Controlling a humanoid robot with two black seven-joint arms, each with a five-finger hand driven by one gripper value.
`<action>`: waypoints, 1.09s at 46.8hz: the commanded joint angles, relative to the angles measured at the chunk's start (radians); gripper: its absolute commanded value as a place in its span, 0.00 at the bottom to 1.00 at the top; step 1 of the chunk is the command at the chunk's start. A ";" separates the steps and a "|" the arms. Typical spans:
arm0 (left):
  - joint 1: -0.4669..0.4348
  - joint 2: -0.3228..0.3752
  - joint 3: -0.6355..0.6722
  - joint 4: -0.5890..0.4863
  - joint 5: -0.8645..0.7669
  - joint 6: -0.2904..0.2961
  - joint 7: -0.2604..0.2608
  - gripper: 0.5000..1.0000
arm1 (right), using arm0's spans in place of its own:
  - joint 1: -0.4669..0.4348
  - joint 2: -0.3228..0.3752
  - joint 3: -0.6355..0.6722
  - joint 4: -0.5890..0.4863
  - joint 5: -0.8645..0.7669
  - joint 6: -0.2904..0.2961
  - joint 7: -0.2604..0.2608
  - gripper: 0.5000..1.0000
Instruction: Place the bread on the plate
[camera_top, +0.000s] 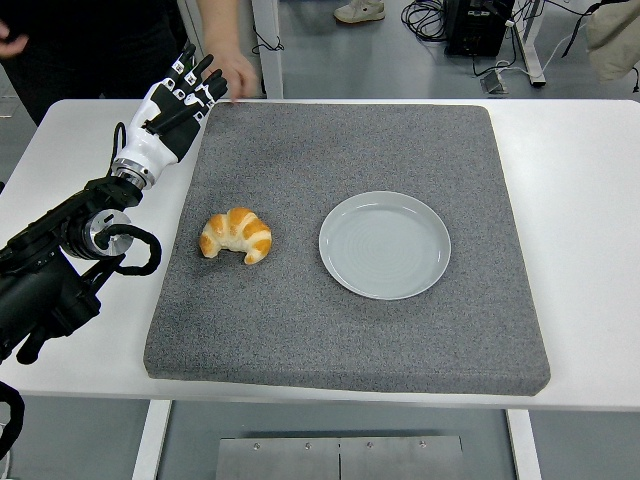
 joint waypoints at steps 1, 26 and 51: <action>0.000 0.000 0.001 0.000 0.000 0.000 -0.001 0.94 | 0.000 0.000 0.002 0.000 0.000 0.000 0.000 1.00; 0.005 -0.011 -0.003 0.000 -0.002 0.000 -0.001 0.94 | 0.005 0.000 0.002 -0.002 0.000 -0.002 0.000 1.00; 0.002 -0.029 0.004 0.000 -0.006 0.002 0.002 0.93 | 0.005 0.000 0.005 -0.002 0.000 -0.002 0.000 1.00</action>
